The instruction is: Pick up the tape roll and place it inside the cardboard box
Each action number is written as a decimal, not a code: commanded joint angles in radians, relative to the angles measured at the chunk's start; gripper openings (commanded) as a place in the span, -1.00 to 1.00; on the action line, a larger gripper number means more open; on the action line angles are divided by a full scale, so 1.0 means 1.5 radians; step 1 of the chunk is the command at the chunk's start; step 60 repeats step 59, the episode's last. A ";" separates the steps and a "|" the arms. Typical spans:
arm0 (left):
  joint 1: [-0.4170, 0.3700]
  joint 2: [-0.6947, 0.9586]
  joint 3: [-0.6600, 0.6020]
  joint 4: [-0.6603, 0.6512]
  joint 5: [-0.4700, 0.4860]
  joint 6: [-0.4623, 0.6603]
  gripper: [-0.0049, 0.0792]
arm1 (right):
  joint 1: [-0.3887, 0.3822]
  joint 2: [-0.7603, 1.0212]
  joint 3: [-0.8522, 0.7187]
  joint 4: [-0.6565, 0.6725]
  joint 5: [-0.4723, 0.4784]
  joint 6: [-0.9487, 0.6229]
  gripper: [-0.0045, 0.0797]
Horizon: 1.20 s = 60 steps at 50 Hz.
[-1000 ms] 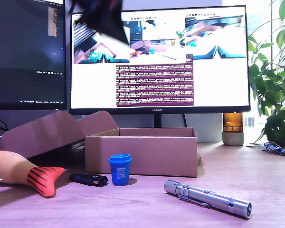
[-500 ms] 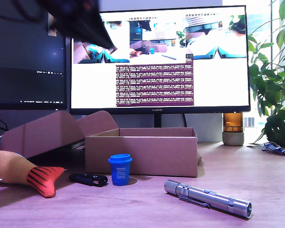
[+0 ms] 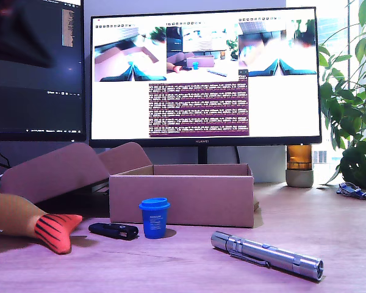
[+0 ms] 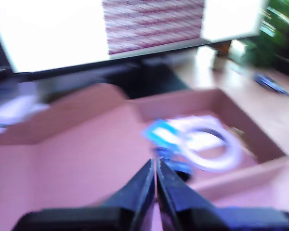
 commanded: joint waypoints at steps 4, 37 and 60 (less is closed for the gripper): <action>0.023 -0.054 -0.072 0.034 0.000 -0.023 -0.92 | 0.000 0.002 -0.005 -0.036 0.001 0.001 -0.92; 0.042 -0.459 -0.322 -0.073 -0.086 -0.106 -0.92 | 0.000 0.002 -0.005 -0.053 0.001 0.001 -0.92; 0.042 -0.582 -0.322 -0.219 -0.109 -0.113 -0.92 | 0.000 0.002 -0.005 -0.053 0.001 0.001 -0.92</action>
